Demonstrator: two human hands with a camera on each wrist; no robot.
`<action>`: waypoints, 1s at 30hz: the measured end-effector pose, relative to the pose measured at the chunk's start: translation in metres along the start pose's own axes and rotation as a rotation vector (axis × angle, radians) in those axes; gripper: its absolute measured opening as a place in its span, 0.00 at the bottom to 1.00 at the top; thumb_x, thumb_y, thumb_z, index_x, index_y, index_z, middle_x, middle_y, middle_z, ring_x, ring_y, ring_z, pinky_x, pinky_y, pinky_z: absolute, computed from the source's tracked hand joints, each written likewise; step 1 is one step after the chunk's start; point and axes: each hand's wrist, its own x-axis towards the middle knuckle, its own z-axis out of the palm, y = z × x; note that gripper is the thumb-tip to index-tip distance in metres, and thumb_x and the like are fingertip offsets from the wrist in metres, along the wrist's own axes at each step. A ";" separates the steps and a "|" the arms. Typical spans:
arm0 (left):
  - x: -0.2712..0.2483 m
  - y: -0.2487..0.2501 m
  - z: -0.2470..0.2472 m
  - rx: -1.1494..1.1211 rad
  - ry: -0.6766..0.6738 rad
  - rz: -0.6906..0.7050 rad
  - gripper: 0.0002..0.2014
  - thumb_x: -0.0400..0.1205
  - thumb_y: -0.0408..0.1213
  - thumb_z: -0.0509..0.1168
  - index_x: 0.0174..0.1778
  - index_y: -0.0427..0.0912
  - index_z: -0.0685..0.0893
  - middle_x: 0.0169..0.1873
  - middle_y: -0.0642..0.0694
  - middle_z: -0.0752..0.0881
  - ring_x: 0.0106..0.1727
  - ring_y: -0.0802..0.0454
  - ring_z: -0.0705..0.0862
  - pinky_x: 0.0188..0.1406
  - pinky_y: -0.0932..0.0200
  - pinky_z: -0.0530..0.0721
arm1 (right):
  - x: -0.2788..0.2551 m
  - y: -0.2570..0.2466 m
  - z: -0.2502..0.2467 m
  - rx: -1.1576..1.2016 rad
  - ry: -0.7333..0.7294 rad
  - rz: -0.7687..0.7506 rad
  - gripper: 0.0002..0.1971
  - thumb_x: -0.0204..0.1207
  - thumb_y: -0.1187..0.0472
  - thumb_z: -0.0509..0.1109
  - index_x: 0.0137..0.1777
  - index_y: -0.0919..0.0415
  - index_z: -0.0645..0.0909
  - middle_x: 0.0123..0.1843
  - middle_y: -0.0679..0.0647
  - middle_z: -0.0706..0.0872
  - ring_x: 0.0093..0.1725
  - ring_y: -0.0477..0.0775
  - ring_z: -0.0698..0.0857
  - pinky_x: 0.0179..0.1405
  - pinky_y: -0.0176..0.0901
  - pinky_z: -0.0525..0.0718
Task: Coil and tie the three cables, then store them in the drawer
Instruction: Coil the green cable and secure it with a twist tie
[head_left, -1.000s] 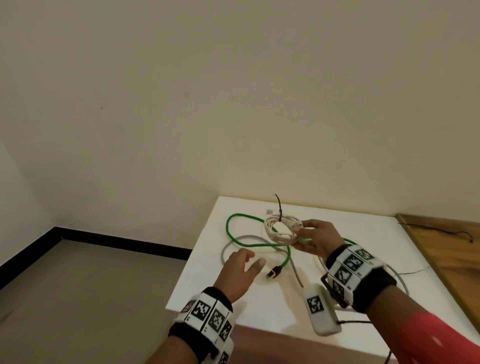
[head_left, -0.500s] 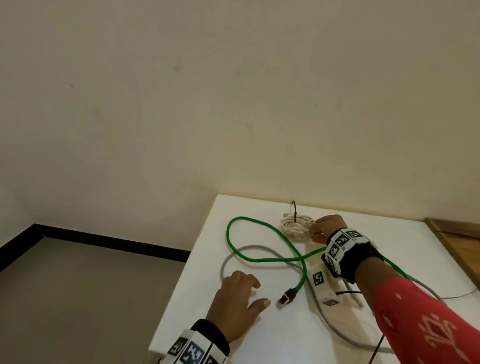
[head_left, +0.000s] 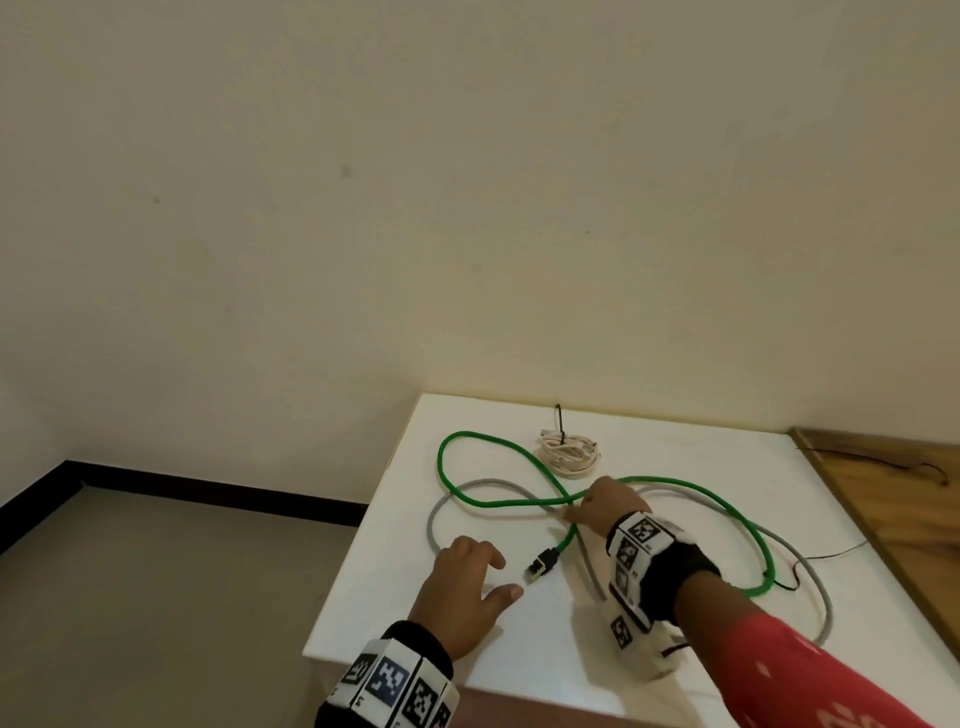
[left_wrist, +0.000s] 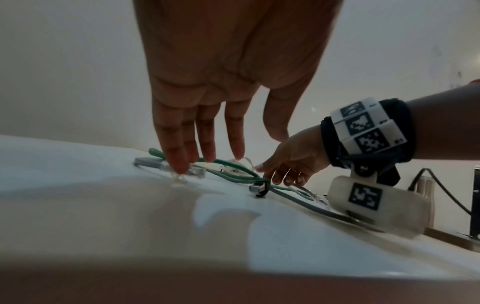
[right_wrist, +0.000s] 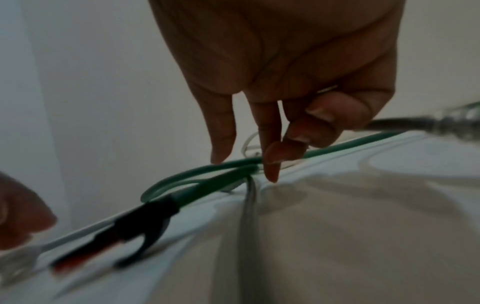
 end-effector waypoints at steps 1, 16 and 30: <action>-0.003 0.002 0.000 -0.008 -0.004 -0.003 0.17 0.81 0.48 0.60 0.63 0.44 0.73 0.64 0.48 0.72 0.67 0.52 0.70 0.61 0.63 0.70 | -0.003 -0.001 0.003 -0.024 -0.010 -0.005 0.16 0.68 0.48 0.73 0.41 0.62 0.78 0.44 0.58 0.83 0.44 0.58 0.81 0.32 0.39 0.74; -0.037 0.046 -0.028 -0.350 0.343 0.004 0.36 0.77 0.36 0.68 0.76 0.50 0.54 0.54 0.48 0.76 0.58 0.52 0.76 0.59 0.60 0.74 | -0.161 -0.015 -0.046 0.703 -0.065 -0.378 0.07 0.76 0.69 0.67 0.38 0.61 0.73 0.26 0.55 0.81 0.20 0.47 0.81 0.27 0.40 0.79; -0.071 0.048 -0.073 -0.288 0.616 -0.316 0.09 0.81 0.38 0.61 0.37 0.40 0.80 0.20 0.45 0.84 0.27 0.47 0.79 0.30 0.58 0.74 | -0.222 0.065 -0.080 0.697 0.161 -0.400 0.10 0.80 0.69 0.60 0.38 0.61 0.77 0.27 0.54 0.75 0.24 0.44 0.74 0.26 0.32 0.75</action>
